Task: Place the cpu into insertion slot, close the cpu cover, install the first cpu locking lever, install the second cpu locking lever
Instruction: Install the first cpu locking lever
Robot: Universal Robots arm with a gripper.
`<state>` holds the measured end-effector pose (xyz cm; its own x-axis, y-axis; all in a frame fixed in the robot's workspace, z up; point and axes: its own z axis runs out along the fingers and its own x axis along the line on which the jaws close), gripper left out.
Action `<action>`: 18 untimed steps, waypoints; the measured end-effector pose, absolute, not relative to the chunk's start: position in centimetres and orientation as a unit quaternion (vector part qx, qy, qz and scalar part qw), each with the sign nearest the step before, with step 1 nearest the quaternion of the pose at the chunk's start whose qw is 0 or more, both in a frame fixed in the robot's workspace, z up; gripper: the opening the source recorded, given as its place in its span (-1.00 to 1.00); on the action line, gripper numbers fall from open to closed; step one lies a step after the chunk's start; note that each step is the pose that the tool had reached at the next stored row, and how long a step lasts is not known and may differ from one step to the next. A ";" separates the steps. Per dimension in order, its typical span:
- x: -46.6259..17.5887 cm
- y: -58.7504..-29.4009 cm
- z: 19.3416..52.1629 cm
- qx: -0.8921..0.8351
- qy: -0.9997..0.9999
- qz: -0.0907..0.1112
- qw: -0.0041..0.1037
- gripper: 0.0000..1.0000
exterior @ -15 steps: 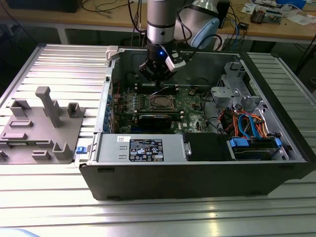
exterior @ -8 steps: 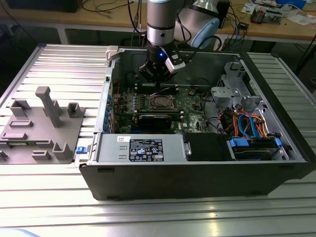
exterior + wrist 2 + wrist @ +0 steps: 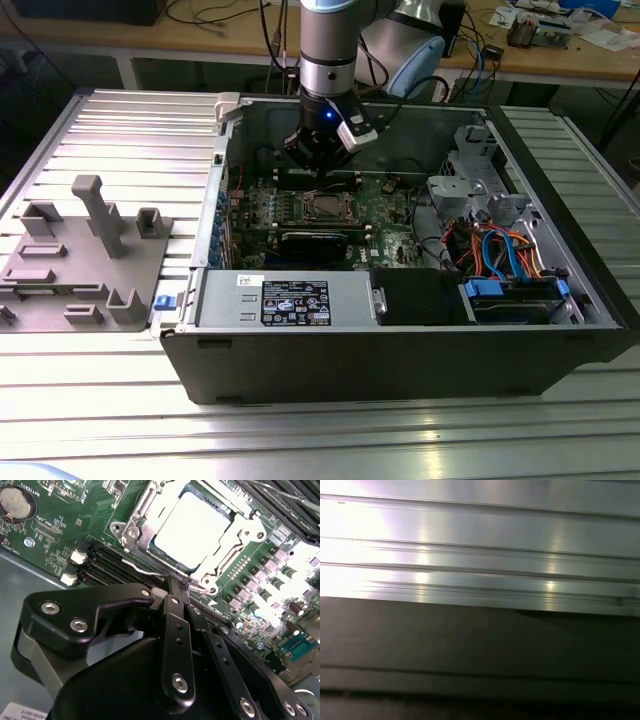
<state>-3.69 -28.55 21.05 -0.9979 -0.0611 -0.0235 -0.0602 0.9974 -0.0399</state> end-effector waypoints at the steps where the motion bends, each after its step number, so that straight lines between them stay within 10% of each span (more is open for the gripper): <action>1: -3.7 -28.6 21.0 -0.030 0.999 -0.019 0.012 -0.79; 18: -2.7 -29.3 20.4 -0.030 0.999 -0.020 0.012 -0.79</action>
